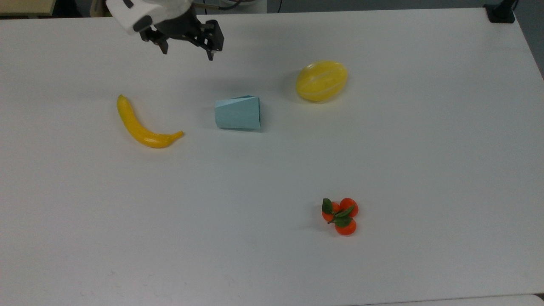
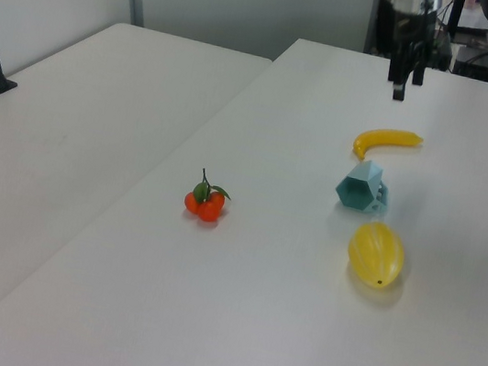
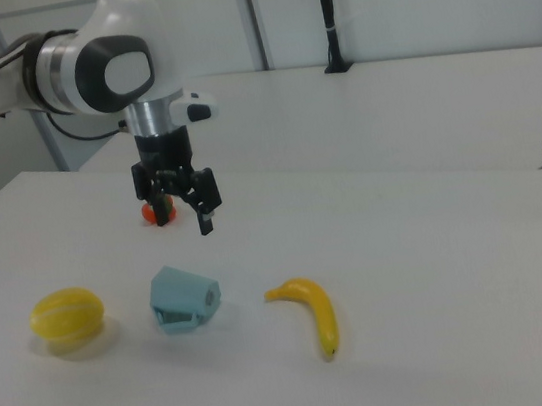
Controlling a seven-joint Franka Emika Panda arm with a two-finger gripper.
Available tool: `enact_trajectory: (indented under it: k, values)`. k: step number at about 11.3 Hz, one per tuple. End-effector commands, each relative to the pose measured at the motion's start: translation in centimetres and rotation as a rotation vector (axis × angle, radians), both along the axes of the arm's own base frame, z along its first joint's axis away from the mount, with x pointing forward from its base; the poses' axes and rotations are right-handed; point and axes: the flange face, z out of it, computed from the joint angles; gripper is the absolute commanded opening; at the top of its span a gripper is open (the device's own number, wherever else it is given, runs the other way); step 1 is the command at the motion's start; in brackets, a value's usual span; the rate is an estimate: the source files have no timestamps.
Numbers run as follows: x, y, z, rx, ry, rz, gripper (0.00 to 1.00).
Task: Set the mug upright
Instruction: 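Move the gripper over the tipped light-blue mug and lower onto it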
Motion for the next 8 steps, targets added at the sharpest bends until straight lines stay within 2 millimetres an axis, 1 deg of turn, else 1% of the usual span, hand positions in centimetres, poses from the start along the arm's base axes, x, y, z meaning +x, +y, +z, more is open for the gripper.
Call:
enact_trajectory:
  k: [1, 2, 3, 4, 5, 6, 7, 8]
  values:
    - [0.2, 7.3, -3.8, -0.113, 0.027, 0.088, 1.0]
    - [0.1, 9.8, -4.7, -0.138, 0.024, 0.098, 1.0]
    - [0.1, 12.2, -5.0, -0.144, 0.002, 0.112, 1.0]
    - [-0.2, 14.1, -5.6, -0.168, -0.021, 0.133, 0.99]
    - [-0.7, 15.8, -7.1, -0.233, -0.021, 0.147, 0.97]
    - [-1.2, 17.5, -8.1, -0.302, -0.035, 0.135, 0.97]
    - [-1.3, 18.5, -9.5, -0.368, -0.046, 0.117, 0.97]
    - [-1.2, 19.0, -10.2, -0.409, -0.062, 0.097, 0.97]
